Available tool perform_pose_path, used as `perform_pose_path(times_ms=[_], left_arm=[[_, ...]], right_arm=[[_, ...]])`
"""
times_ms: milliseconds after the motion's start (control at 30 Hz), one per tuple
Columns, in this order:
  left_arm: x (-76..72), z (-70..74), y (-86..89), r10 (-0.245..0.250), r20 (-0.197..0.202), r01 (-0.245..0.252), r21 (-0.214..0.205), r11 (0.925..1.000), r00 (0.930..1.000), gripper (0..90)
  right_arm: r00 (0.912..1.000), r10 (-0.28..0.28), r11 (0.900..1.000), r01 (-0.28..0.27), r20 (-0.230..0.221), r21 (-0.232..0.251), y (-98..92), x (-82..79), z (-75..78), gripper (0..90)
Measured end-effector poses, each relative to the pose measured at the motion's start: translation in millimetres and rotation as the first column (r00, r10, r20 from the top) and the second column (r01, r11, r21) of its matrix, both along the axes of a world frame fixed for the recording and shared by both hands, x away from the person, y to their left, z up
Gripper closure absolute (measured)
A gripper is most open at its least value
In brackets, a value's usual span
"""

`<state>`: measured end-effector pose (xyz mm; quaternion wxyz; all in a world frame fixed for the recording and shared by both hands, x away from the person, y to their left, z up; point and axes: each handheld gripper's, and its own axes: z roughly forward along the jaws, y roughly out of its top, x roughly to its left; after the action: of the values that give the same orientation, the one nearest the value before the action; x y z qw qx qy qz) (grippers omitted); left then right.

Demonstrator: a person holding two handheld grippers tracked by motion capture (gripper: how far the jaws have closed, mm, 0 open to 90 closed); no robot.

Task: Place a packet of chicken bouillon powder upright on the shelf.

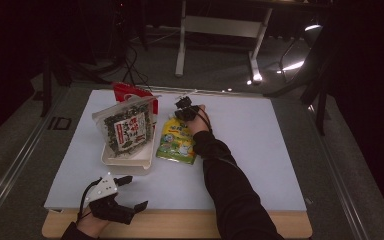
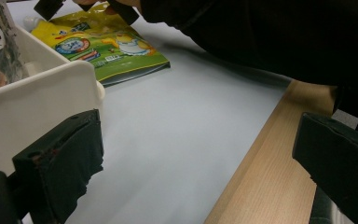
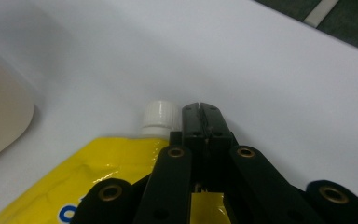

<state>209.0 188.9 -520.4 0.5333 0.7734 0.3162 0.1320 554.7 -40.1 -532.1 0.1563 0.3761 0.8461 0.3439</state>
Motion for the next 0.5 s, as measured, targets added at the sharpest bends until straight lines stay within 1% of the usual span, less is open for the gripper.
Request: perform_pose_path(times_ms=[100, 167, 200, 233, 300, 433, 500], left_arm=[[-0.3, 0.2, 0.2, 0.0, 0.0, 0.0, 0.0, 1.0, 1.0, 2.6], [-0.6, 0.2, 0.4, 0.0, -0.001, 0.0, -0.002, 1.0, 1.0, 2.6], [-0.7, 0.1, 0.5, 0.001, -0.001, -0.001, -0.001, 1.0, 1.0, 2.6], [-0.8, 0.1, 0.7, 0.0, -0.002, 0.0, -0.002, 1.0, 1.0, 2.6], [-1.2, 0.3, 1.0, 0.0, -0.002, 0.0, 0.001, 1.0, 1.0, 2.6], [-1.4, 0.0, 1.1, 0.001, -0.003, -0.001, 0.0, 1.0, 1.0, 2.6], [-1.4, -0.2, 0.9, 0.0, -0.004, 0.0, 0.001, 1.0, 1.0, 2.6]], right_arm=[[1.0, -0.005, 1.0, 0.005, 0.0, -0.003, 1.9, 2.2, -1.8, 90.0], [1.0, -0.007, 0.9999, 0.007, -0.002, -0.015, 3.3, 3.3, -3.4, 90.0], [0.9999, -0.013, 0.9999, 0.013, -0.004, -0.007, 3.1, 4.1, -4.1, 89.9], [0.9998, -0.015, 0.9999, 0.015, -0.014, -0.002, 3.0, 4.9, -4.7, 89.9], [0.9999, -0.01, 0.9999, 0.01, -0.006, -0.01, 3.4, 5.9, -4.3, 89.8], [0.9999, -0.008, 1.0, 0.008, -0.014, 0.002, 4.8, 7.8, -3.9, 88.3], [0.9998, -0.01, 0.9995, 0.01, -0.016, -0.03, 6.2, 9.1, -5.6, 88.3]])
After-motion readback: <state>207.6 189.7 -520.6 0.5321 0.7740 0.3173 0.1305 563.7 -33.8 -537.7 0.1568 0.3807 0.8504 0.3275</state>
